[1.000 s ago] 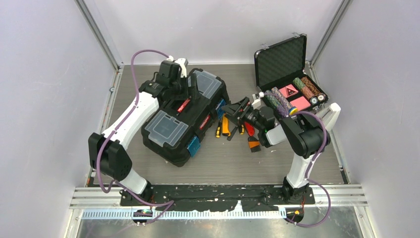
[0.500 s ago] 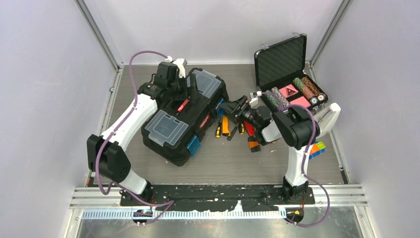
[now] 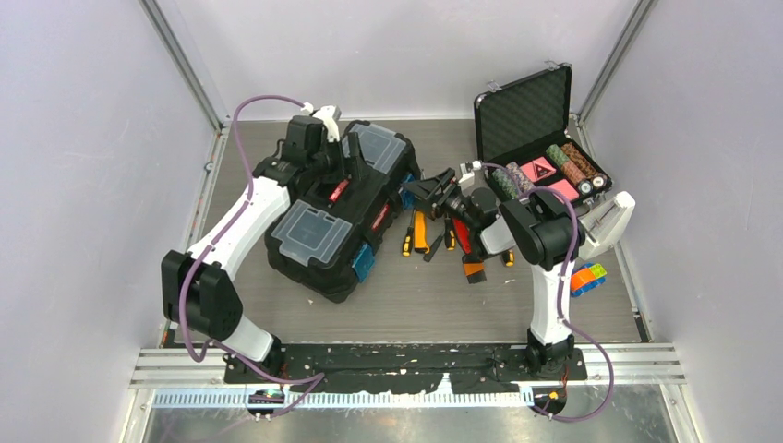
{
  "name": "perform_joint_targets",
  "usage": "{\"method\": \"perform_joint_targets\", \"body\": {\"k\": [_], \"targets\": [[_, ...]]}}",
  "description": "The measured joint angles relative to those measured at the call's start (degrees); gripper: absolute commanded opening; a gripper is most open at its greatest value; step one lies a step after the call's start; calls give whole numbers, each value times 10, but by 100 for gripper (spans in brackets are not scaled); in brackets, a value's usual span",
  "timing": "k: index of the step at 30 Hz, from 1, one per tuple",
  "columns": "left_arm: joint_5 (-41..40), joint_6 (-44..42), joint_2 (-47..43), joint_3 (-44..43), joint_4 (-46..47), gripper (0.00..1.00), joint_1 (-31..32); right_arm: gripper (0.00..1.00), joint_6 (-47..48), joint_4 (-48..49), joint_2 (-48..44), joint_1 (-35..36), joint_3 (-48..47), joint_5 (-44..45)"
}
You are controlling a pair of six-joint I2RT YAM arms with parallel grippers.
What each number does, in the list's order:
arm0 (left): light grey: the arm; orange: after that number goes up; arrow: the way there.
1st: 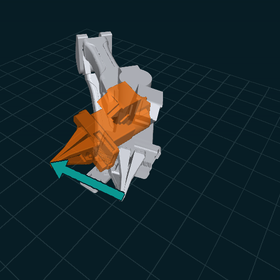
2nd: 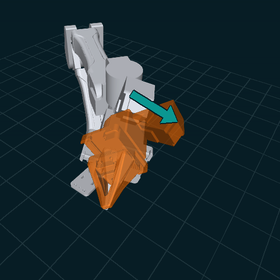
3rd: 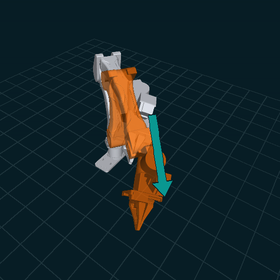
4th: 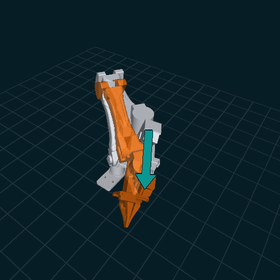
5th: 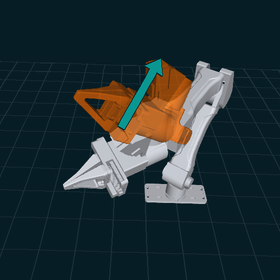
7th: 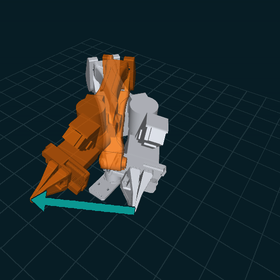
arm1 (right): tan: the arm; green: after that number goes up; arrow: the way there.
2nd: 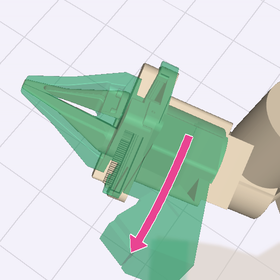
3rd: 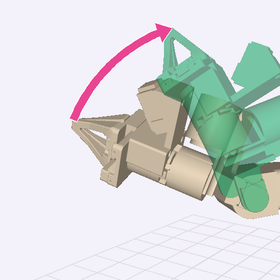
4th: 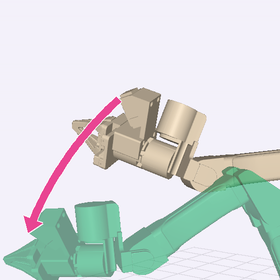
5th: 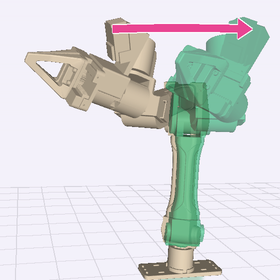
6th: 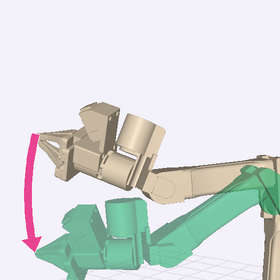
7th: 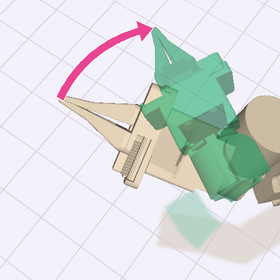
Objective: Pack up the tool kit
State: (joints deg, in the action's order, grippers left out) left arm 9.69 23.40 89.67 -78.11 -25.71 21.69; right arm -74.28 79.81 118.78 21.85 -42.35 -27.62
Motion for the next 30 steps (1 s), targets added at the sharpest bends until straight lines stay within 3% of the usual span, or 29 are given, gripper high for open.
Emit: {"method": "perform_joint_targets", "body": {"k": [13,30], "targets": [[-7,2,-10,56,96,80,-14,96,-7,-83,70,-1,-158,-28],[-45,0,-21,83,131,78,2,100,18,-120,55,-1,-163,-40]]}}
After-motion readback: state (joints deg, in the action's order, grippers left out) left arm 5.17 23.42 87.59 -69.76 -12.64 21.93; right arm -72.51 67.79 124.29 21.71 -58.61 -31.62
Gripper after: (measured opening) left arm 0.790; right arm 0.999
